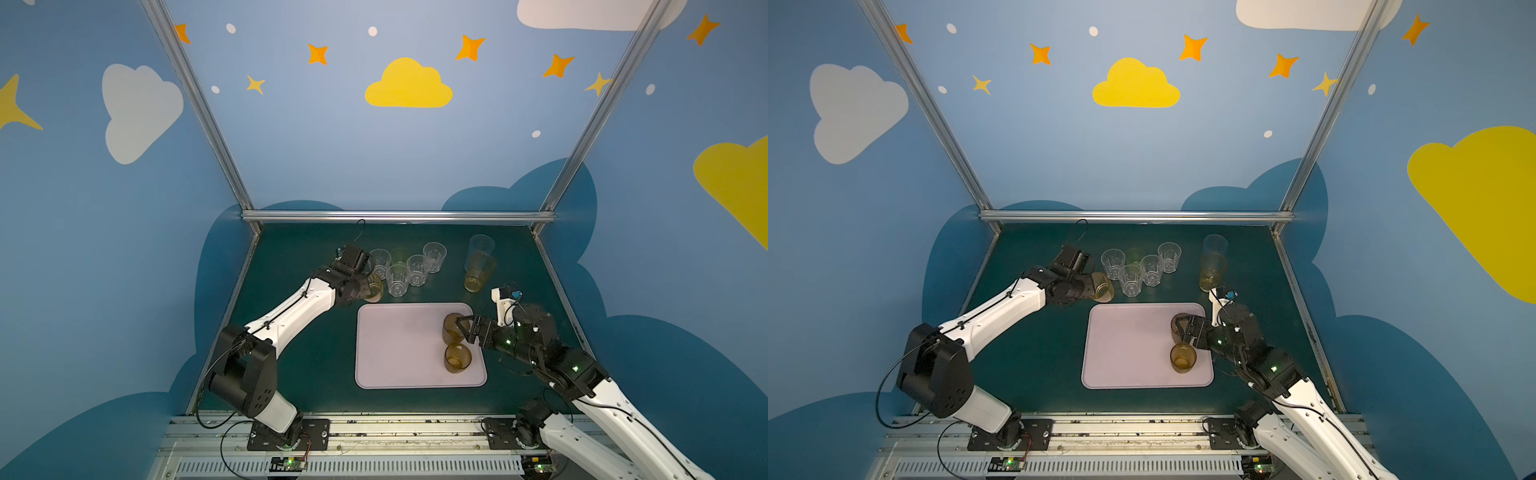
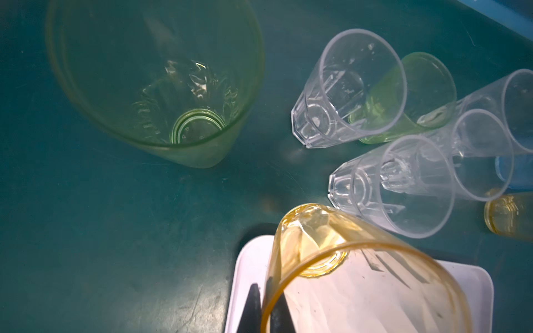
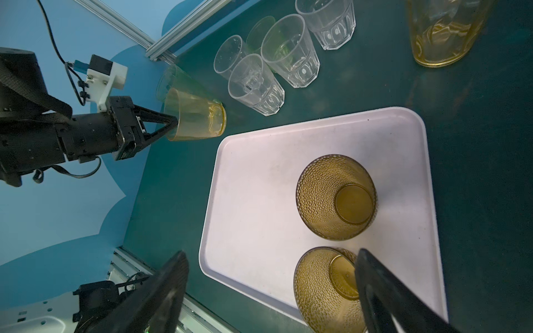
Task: Place the glasses into the tray
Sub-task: Pick up the glass from the top-center of the table, then place the glass on the tray.
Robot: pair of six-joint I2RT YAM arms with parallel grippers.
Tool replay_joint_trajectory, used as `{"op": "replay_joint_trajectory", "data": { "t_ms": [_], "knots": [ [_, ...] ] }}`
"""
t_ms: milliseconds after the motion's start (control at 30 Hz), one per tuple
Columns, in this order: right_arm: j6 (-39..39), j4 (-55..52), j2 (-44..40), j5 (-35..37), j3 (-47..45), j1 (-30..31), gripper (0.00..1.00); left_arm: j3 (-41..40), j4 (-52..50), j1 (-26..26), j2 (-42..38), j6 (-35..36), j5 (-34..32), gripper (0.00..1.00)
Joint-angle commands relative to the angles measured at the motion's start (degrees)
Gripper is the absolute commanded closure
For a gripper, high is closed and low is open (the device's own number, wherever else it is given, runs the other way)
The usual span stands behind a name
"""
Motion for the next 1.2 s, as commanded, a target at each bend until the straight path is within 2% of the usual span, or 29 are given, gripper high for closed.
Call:
{"op": "replay_joint_trajectory", "data": {
  "t_ms": [0, 133, 267, 467, 633, 800, 933, 1167],
  "knots": [
    [0.4, -0.2, -0.6, -0.2, 0.1, -0.3, 0.1, -0.3, -1.5, -1.4, -1.3, -0.1, -1.0, 0.96],
    [1.1, -1.6, 0.1, -1.1, 2.7, -0.3, 0.1, -2.2, -1.2, -4.7, -4.5, -1.4, -2.4, 0.96],
    [3.0, -5.7, -0.4, 1.6, 4.5, -0.5, 0.1, -3.2, -2.1, -7.8, -7.4, -2.8, -3.2, 0.96],
    [0.3, -7.9, -0.3, 1.0, 6.5, -1.1, 0.1, -4.1, -7.2, -12.4, -14.2, -5.7, -7.5, 0.96],
    [-3.2, -4.2, 4.5, -3.7, 6.8, -1.4, 0.1, -9.2, -10.2, -15.2, -23.6, -10.4, -11.1, 0.96],
    [-5.1, -2.5, 8.8, -8.1, 7.3, -1.4, 0.1, -15.8, -9.5, -17.0, -31.4, -13.8, -10.8, 0.96],
    [-5.5, -2.9, 9.6, -8.8, 5.6, -1.4, 0.1, -17.0, -9.6, -17.8, -32.6, -14.8, -10.2, 0.96],
    [-4.1, -0.6, 6.2, -10.3, 1.7, -1.5, 0.1, -14.8, -10.3, -22.1, -29.5, -15.4, -10.8, 0.96]
  ]
}}
